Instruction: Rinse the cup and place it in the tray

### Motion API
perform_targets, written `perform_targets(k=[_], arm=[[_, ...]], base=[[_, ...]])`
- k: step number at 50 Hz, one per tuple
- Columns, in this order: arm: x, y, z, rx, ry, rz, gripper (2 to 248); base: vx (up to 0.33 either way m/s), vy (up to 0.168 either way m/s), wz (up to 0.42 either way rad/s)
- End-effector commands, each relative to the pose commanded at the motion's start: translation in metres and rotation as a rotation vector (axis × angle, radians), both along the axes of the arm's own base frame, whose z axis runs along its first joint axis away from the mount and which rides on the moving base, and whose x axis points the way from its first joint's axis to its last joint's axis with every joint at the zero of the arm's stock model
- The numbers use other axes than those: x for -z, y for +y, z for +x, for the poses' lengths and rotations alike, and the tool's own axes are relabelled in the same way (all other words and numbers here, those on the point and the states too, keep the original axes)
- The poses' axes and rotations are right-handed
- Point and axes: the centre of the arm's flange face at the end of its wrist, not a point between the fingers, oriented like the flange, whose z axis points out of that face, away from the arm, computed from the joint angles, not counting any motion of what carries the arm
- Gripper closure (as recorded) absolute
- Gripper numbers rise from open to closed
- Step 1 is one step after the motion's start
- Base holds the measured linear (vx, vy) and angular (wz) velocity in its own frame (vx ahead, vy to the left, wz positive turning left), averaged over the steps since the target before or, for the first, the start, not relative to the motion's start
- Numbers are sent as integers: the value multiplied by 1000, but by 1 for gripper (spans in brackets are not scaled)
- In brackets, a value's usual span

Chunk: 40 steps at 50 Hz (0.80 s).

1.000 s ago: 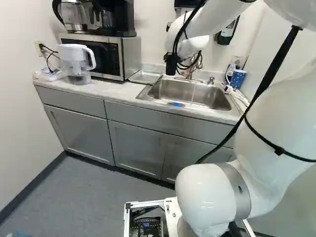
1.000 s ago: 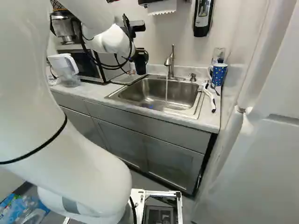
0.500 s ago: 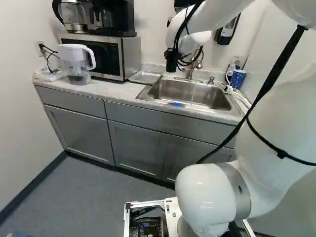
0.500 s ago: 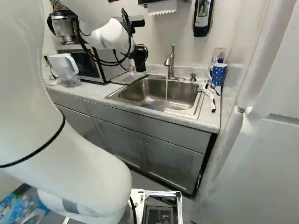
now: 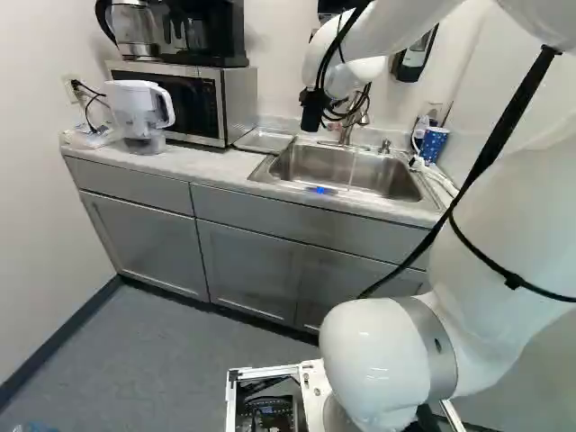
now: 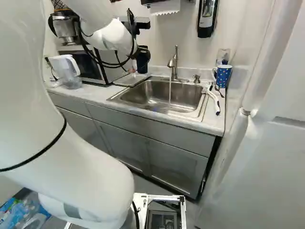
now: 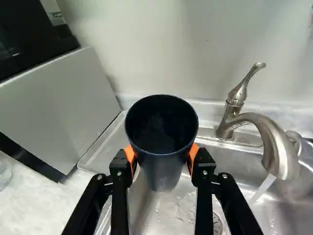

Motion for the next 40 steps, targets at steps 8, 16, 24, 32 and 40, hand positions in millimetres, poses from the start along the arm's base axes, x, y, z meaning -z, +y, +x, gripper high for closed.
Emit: perform_targets(k=[8,16,24,32,40], arm=[[0,0,0,31,-2,78,128],[0,0,0,62,-3,156,128],[0,0,0,94,-5,236,128],[0,0,0,124,-7,312,128],[0,0,0,155,-8,390,128]], base=[[0,0,0],[0,0,0],[0,0,0],[0,0,0],[0,0,0]])
